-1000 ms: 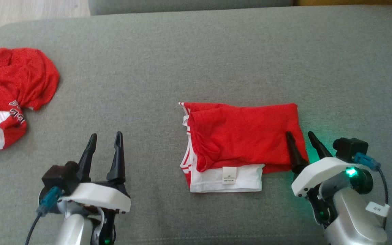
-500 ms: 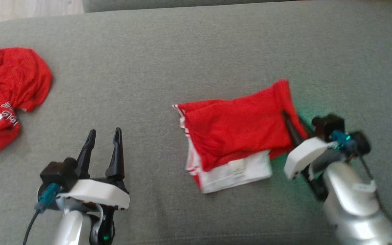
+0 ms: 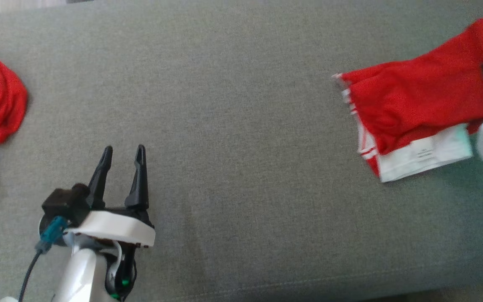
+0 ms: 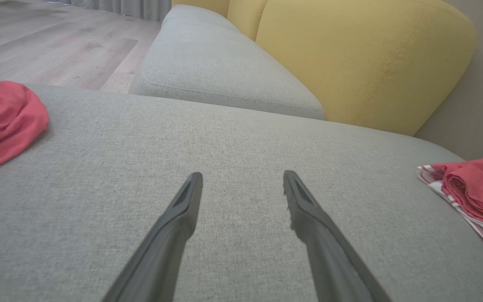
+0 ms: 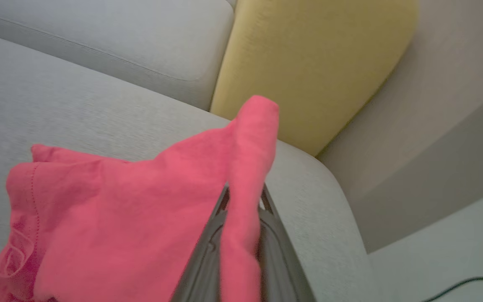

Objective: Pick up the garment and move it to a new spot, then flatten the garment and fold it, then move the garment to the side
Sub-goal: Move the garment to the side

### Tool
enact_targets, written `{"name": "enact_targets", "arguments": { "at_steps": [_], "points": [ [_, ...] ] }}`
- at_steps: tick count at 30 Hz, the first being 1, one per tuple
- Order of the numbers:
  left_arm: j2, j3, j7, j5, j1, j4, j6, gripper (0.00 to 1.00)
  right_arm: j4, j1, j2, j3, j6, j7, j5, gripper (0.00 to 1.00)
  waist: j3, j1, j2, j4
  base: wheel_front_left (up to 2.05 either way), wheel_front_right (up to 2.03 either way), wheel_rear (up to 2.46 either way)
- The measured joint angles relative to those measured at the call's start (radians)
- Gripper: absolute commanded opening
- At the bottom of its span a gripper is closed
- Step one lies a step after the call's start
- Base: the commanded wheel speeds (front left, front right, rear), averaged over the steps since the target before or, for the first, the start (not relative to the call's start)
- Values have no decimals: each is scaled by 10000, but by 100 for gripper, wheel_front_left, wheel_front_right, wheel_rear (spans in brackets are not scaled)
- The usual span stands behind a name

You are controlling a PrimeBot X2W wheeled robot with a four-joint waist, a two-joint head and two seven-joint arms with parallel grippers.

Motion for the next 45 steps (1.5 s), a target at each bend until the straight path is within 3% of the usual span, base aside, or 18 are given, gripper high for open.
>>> {"name": "enact_targets", "arguments": {
  "at_steps": [6, 11, 13, 20, 30, 40, 45],
  "points": [
    [0, 79, 0, 81, -153, -40, -63, 100, 265, -149, -12, -1344, 0, 453, -456, 0, 314, 0, 0, -81, 0, 0, 0],
    [-2, 113, 0, 81, -268, -27, -167, 100, 299, -153, 407, -2067, 0, 635, -957, 0, 481, 0, 0, -27, 0, 0, 0],
    [-2, 136, 0, 81, -291, -21, -226, 100, 240, -151, 617, -2242, 0, 667, -1085, 100, 497, 0, 0, -1, 0, 0, 0],
    [-2, 249, 0, 75, -291, 121, -228, 100, -311, -135, 1001, -2658, 0, 769, -1170, 100, 346, 0, 0, 51, 0, 0, 0],
    [-6, 174, 0, -167, -238, 196, -21, 100, -1486, -21, 2142, -1956, 0, 522, -675, 100, -609, 0, 0, 258, 0, 0, 0],
    [-2, 167, 0, -474, 564, 96, 318, 100, -2090, 1833, 3764, -1294, 0, -138, 153, 100, -1969, -1, 0, 710, 0, 0, 0],
    [4, -29, 0, -426, 995, 58, 391, 100, -2270, 3014, 4176, -1407, 0, -617, 125, 100, -2496, -1, 1, 1019, 0, 0, 0]
  ]
}}
